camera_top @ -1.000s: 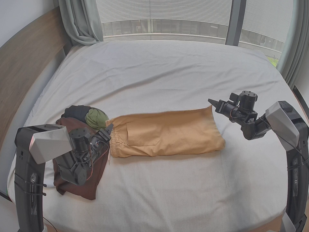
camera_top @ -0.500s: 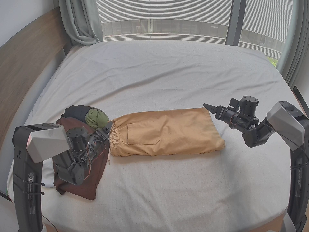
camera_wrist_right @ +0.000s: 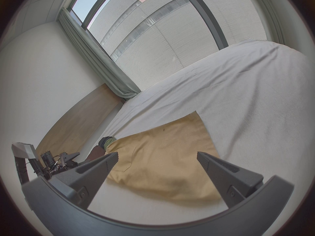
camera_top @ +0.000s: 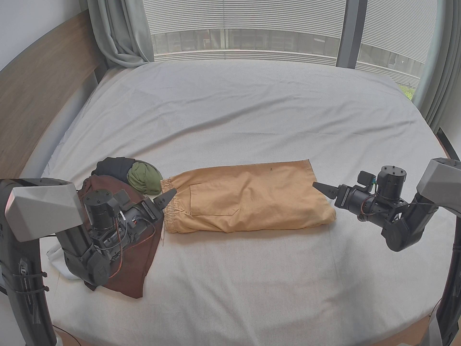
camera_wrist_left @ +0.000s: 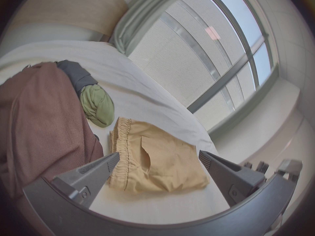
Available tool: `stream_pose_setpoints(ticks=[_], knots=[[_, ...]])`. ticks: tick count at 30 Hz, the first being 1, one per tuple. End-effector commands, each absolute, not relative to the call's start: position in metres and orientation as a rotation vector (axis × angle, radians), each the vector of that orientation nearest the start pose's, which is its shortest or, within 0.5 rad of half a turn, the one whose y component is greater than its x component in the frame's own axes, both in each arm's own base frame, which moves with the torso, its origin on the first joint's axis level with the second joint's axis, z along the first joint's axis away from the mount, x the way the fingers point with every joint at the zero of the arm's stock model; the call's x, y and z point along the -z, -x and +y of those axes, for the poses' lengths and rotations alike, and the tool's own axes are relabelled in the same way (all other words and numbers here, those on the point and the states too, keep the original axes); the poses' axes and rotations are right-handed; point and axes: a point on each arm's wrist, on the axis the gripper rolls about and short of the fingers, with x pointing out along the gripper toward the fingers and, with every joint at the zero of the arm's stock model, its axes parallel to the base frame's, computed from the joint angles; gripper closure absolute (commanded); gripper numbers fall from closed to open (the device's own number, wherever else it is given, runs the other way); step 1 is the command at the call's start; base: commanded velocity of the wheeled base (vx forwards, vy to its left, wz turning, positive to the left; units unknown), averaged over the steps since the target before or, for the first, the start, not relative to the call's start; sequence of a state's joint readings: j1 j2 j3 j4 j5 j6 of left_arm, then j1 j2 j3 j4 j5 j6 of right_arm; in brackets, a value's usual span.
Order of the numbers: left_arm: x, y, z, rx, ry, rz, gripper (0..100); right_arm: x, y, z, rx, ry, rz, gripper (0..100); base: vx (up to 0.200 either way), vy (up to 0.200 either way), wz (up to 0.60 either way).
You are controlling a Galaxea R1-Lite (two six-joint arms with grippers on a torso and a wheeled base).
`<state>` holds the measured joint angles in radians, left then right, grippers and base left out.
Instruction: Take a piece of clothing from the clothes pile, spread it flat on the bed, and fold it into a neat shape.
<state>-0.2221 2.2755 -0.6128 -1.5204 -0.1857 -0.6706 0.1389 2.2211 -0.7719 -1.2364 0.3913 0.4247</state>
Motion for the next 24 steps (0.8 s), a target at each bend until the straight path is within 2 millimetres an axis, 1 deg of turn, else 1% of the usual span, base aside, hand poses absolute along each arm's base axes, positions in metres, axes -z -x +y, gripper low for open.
stream_pose_setpoints(ticks=[1,7,12,14,17,20,24], knots=[[-0.048,-0.321,-0.079,0.4,0.555,0.28,0,-0.066,-0.346,0.057,-0.501,-0.444,0.317,0,0.0,0.0,0.0],[-0.045,-0.317,-0.076,0.397,0.472,0.287,0,-0.063,-0.341,0.057,-0.501,-0.448,0.336,0,0.0,0.0,0.0],[-0.036,-0.31,-0.068,0.378,0.332,0.296,0,-0.064,-0.333,0.059,-0.507,-0.448,0.349,0,0.0,0.0,0.0],[-0.037,-0.31,-0.068,0.377,0.327,0.293,0,-0.064,-0.333,0.059,-0.508,-0.448,0.351,0,0.0,0.0,0.0],[-0.036,-0.305,-0.067,0.38,0.294,0.289,0,-0.057,-0.329,0.065,-0.514,-0.448,0.38,0,0.0,0.0,0.0],[-0.036,-0.305,-0.065,0.378,0.28,0.284,0,-0.056,-0.327,0.07,-0.523,-0.446,0.392,0,0.0,0.0,0.0],[-0.042,-0.304,-0.065,0.38,0.278,0.267,0,-0.055,-0.325,0.075,-0.533,-0.445,0.404,0,0.0,0.0,0.0]])
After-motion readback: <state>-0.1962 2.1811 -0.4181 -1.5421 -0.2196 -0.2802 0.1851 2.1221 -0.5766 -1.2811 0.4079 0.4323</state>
